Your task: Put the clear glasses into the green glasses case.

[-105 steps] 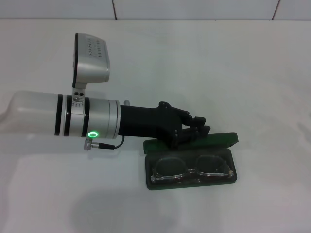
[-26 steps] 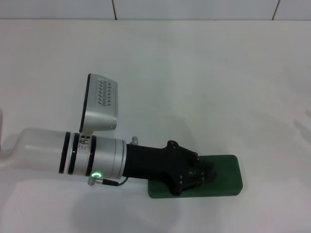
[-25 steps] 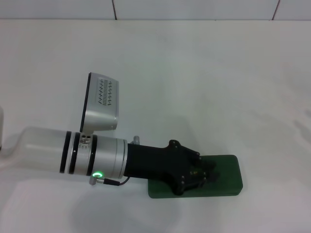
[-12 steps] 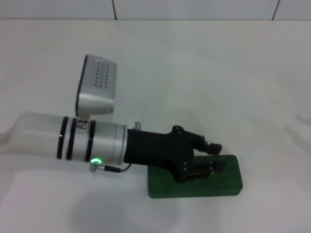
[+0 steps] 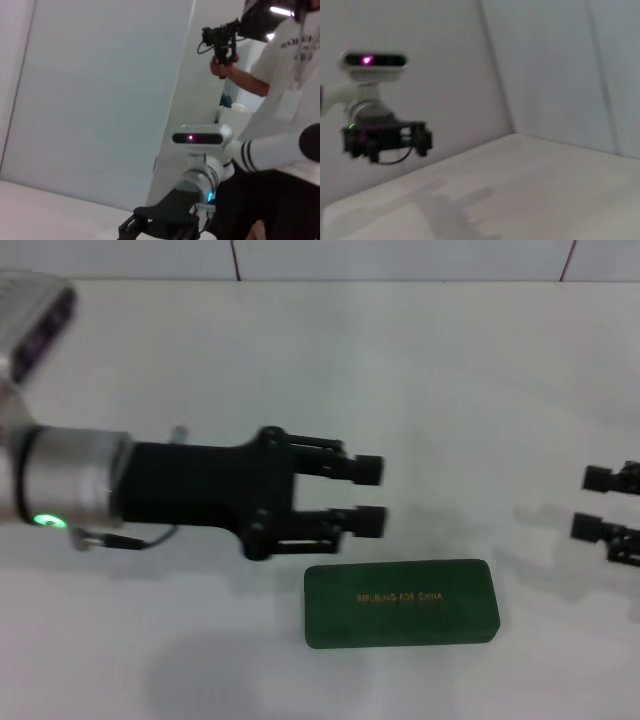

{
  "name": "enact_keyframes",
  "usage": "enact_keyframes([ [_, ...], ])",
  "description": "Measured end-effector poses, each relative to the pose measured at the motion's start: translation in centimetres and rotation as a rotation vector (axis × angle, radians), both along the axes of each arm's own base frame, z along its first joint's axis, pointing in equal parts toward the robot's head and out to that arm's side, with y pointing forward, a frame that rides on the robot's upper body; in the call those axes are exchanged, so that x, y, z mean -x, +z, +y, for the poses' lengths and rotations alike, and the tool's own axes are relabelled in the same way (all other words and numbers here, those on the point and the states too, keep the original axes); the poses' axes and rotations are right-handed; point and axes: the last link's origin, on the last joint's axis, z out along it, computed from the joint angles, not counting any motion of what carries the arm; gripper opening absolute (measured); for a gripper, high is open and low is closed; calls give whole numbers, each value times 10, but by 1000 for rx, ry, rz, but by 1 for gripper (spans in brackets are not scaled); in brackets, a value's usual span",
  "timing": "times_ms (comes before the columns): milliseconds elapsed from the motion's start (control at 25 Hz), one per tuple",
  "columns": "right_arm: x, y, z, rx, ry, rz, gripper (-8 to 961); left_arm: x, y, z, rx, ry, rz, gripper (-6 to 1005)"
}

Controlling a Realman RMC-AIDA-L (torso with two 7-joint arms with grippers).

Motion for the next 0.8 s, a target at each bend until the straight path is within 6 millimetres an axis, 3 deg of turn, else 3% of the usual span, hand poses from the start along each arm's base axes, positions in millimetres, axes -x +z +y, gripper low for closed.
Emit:
enact_keyframes([
  [200,18,-13,0,64,83,56,620,13,19,-3,21,4,22,515],
  [440,41,-28,1,111,185,106,624,31,26,-11,-48,21,19,516],
  [800,63,-39,8,159,262,122,633,36,27,-16,-97,21,-21,708],
])
